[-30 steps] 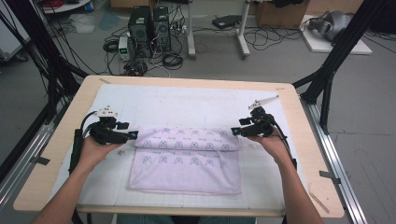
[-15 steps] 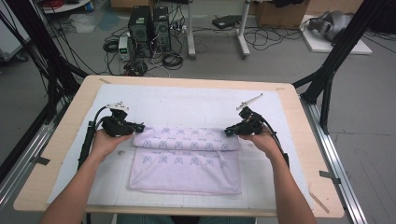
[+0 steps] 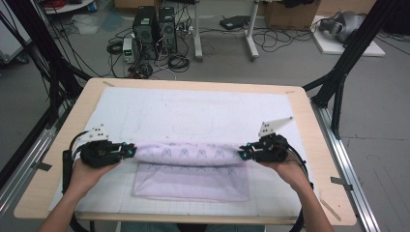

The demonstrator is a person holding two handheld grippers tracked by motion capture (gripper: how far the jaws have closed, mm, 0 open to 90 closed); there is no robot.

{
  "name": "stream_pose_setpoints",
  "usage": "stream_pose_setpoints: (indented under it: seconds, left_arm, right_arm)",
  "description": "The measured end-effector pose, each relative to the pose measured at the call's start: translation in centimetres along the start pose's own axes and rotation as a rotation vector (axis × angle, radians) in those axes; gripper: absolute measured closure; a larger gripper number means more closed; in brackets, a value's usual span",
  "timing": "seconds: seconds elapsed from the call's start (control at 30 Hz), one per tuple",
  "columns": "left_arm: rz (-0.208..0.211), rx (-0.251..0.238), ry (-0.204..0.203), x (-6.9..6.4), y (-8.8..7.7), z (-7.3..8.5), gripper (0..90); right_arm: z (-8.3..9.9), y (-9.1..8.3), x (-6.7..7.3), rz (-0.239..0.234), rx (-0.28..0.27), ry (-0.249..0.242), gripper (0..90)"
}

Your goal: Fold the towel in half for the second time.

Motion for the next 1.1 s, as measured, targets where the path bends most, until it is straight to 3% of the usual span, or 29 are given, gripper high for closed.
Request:
stream_pose_setpoints:
  seconds: [0.07,0.17,0.23,0.3,0.47,0.5,0.53,0.57,0.63,0.7,0.83,0.9,1.0,1.1]
  left_arm:
    - [-0.017,0.016,0.004,-0.2,-0.4,0.7,62.8]
    - [-0.043,0.021,-0.003,-0.1,-0.6,0.3,50.5]
    - [-0.046,0.014,0.001,-0.1,-0.2,-0.2,49.5]
    - [-0.043,0.010,-0.004,-0.1,0.5,-0.7,47.1]
    - [-0.003,0.102,-0.023,0.1,3.5,-0.2,43.8]
    - [0.009,0.130,-0.021,0.1,3.9,0.1,45.0]
    - [0.023,0.146,-0.011,0.0,4.1,0.4,53.3]
    - [0.030,0.158,0.010,-0.2,4.3,0.6,68.5]
    - [0.049,0.155,0.026,-0.6,4.0,0.6,81.9]
    - [0.049,0.129,0.042,-1.1,3.2,0.4,84.3]
    - [0.056,0.089,0.068,-2.7,0.6,1.1,84.5]
    - [0.075,0.077,0.074,-3.6,-0.5,1.8,82.5]
    - [0.089,0.086,0.064,-4.4,-1.8,2.6,63.1]
    - [0.081,0.075,0.055,-4.5,-1.8,2.0,53.7]
  right_arm:
    - [1.2,-0.1,0.7,-0.002,0.007,0.006,65.4]
    - [1.4,-0.5,0.7,0.021,-0.019,0.016,61.3]
    - [1.0,-0.5,0.4,0.046,-0.025,0.007,59.8]
    - [0.6,0.0,0.4,0.043,-0.022,0.005,57.7]
    - [0.8,2.6,0.0,0.016,0.053,0.008,50.9]
    - [1.0,3.1,0.1,-0.008,0.073,0.017,50.3]
    - [1.1,3.3,0.1,-0.014,0.087,0.020,51.4]
    - [1.3,3.5,0.2,-0.023,0.106,0.020,56.3]
    - [1.7,3.7,0.6,-0.041,0.133,0.002,72.7]
    - [1.7,3.5,1.2,-0.053,0.130,-0.023,84.2]
    - [1.8,2.4,2.7,-0.060,0.079,-0.051,84.7]
    - [2.2,1.7,4.0,-0.090,0.057,-0.061,79.7]
    - [2.8,0.7,5.5,-0.130,0.035,-0.066,71.0]
    - [2.8,0.1,5.2,-0.095,0.024,-0.060,67.6]
Point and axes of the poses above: each handheld gripper's, and its own axes: y roughly forward along the jaws, z roughly out of its underside, x roughly to its left, the point moved 9 cm from there along y, roughly forward along the jaws, and after that the axes turned 2 degrees about x, right-handed, at the moved point
